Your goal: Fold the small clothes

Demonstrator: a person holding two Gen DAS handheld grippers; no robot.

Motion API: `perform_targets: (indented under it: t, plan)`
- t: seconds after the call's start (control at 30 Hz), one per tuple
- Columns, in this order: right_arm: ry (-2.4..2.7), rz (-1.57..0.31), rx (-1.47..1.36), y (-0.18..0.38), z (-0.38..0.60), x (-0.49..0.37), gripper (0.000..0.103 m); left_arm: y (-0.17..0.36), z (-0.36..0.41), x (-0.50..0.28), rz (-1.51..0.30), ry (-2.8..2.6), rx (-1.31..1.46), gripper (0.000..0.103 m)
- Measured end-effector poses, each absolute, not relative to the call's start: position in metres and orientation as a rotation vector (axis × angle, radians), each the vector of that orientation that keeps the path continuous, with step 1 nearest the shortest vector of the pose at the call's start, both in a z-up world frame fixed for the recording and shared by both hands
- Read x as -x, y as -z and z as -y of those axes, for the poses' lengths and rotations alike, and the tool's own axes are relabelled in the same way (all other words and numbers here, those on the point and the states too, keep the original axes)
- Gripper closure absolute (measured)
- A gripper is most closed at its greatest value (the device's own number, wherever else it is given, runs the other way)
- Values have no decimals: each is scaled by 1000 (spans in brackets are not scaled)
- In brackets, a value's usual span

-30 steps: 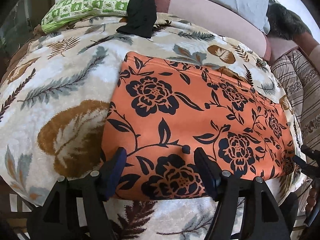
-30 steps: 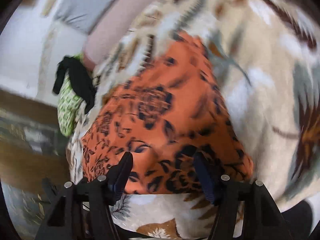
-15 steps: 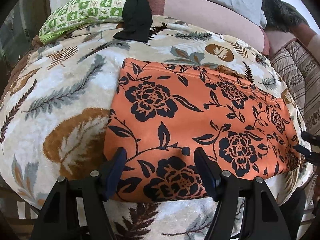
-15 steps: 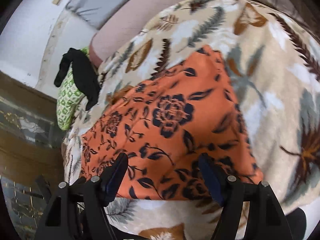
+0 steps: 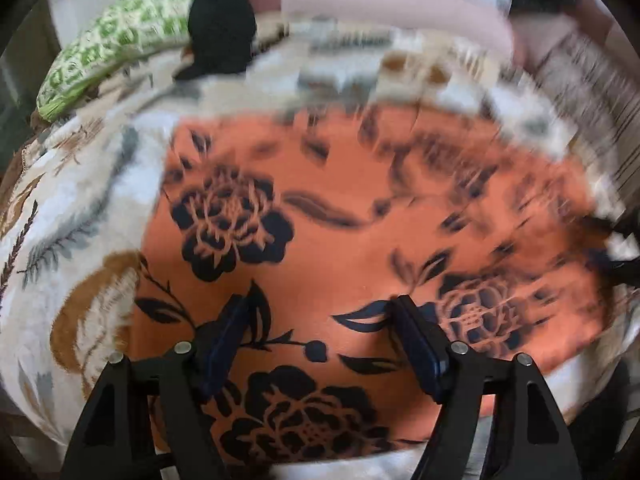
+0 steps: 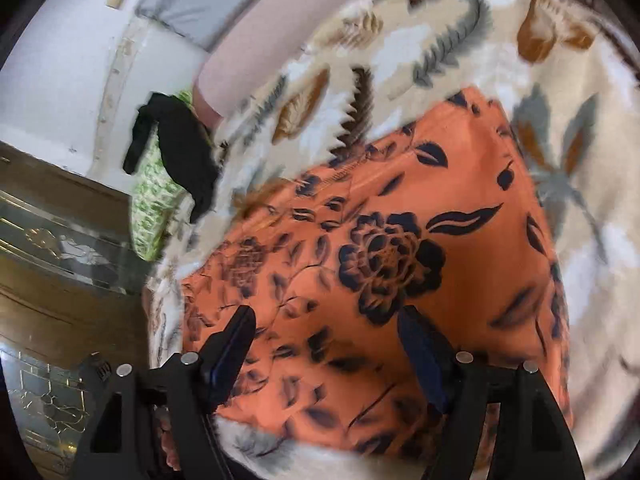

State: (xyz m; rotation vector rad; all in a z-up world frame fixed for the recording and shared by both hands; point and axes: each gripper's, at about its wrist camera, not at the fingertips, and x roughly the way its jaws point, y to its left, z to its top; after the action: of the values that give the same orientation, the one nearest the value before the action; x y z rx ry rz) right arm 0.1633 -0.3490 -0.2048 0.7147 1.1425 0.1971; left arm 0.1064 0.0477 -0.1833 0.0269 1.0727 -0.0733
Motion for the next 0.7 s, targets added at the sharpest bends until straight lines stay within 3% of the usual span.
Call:
perform_targets:
  t: [0.07, 0.23, 0.37, 0.43, 0.5, 0.6, 0.7]
  plan:
    - [-178, -1099, -883, 207, 369, -157, 34, 170, -47, -101, -1045, 69, -13, 26]
    - [-290, -1033, -781, 169, 363, -187, 32, 149, -30, -106, -977, 150, 18, 26]
    - [-164, -1033, -746, 194, 388, -247, 32, 180, -15, -116, -1053, 153, -29, 26]
    - [-62, -997, -898, 212, 424, -248, 39, 177, -17, -117, -1040, 154, -24, 26]
    - [-86, -958, -988, 206, 430, -237, 39, 174, -21, -117, -1042, 152, 3, 26]
    - [-247, -953, -844, 179, 393, -227, 35, 175, -24, -122, -1051, 136, 27, 26]
    - [-222, -1016, -665, 186, 378, -233, 33, 174, -20, -121, -1064, 120, -4, 26]
